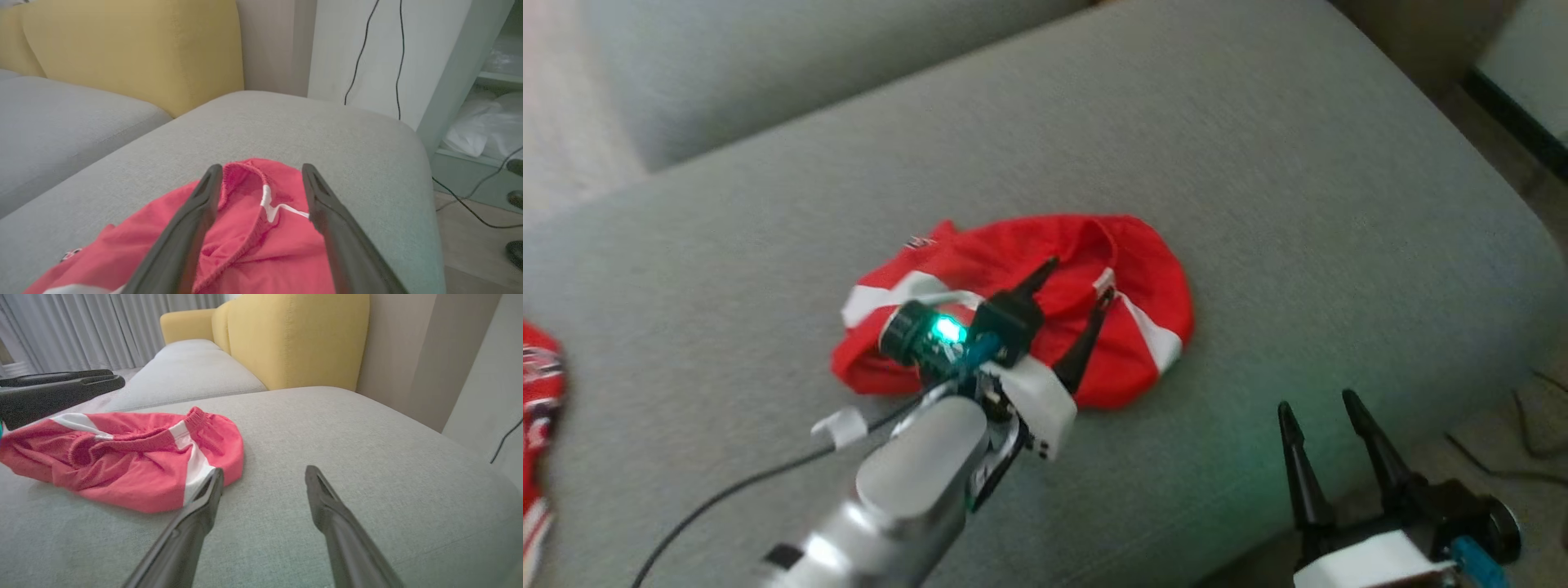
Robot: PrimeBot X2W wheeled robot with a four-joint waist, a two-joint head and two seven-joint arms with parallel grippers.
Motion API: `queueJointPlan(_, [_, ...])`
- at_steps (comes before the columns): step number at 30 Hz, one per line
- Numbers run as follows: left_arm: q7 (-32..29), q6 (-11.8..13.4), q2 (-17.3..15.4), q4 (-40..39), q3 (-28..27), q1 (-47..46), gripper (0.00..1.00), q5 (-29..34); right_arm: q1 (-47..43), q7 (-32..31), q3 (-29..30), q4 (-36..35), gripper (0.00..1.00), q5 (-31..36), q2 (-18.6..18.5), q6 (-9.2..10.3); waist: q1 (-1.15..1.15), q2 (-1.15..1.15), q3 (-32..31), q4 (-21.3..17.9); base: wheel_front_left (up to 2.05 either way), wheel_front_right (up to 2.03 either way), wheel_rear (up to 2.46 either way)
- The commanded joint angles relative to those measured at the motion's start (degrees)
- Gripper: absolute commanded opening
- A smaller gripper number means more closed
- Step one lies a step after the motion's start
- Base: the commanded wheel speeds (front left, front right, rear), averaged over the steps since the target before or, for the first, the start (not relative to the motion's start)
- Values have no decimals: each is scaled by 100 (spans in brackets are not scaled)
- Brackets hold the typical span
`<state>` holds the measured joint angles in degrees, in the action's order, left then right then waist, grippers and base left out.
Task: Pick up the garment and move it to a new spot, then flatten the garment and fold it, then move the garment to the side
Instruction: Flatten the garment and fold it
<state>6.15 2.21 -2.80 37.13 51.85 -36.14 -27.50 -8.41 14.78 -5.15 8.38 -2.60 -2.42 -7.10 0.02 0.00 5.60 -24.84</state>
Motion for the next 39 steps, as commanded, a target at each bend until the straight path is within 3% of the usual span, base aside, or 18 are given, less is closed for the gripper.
queueJointPlan(1, [-16,41,-8,-80,-95,-211,100,-55,197,22,-139,-178,100,-30,-46,-39,-2,0,355,-335,0,0,0])
queueJointPlan(10, [-300,322,-8,683,577,-920,100,-632,398,22,-255,-170,100,-177,-46,-39,-2,0,734,-669,0,0,0])
queueJointPlan(11, [-265,332,-8,724,618,-968,47,-700,402,22,-262,-168,100,-180,-46,-39,-2,0,748,-686,0,0,0])
queueJointPlan(12, [-200,341,-8,752,654,-1013,3,-764,403,22,-271,-164,100,-181,-46,-39,-2,0,760,-700,0,0,0])
queueJointPlan(13, [-171,333,-8,789,697,-1043,0,-838,399,22,-274,-153,100,-183,-46,-39,-2,0,766,-710,0,0,0])
queueJointPlan(21, [-99,219,-8,802,1102,-1202,0,-1463,366,22,-235,-76,100,-128,-46,-39,-2,0,530,-733,0,0,0])
queueJointPlan(25, [-24,465,-8,811,1342,-1275,0,-1609,345,22,-230,-60,100,-88,-46,-39,-2,0,386,-708,0,0,0])
queueJointPlan(26, [16,559,-8,848,1396,-1310,27,-1609,343,22,-240,-59,100,-84,-46,-39,-2,0,373,-703,0,0,0])
queueJointPlan(27, [11,624,-8,898,1461,-1333,100,-1619,340,22,-249,-58,100,-79,-46,-39,-2,0,368,-700,0,0,0])
queueJointPlan(30, [-110,740,-8,1105,1655,-1464,100,-1724,364,22,-311,-60,100,-107,-45,-39,-2,0,487,-712,0,0,0])
queueJointPlan(35, [-287,701,-8,1407,1817,-1620,100,-1840,423,22,-357,-64,100,-175,-45,-39,-2,0,733,-766,0,0,0])
queueJointPlan(36, [-318,652,-8,1440,1842,-1643,87,-1868,434,22,-350,-62,100,-186,-45,-39,-2,0,759,-770,0,0,0])
queueJointPlan(37, [-347,595,-8,1459,1863,-1651,11,-1908,441,22,-342,-58,100,-194,-45,-39,-2,0,776,-773,0,0,0])
queueJointPlan(38, [-374,529,-8,1466,1882,-1651,0,-1953,445,22,-333,-56,100,-200,-45,-39,-2,0,787,-775,0,0,0])
queueJointPlan(39, [-386,468,-8,1458,1894,-1651,0,-2007,448,22,-326,-54,100,-204,-45,-39,-2,0,790,-775,0,0,0])
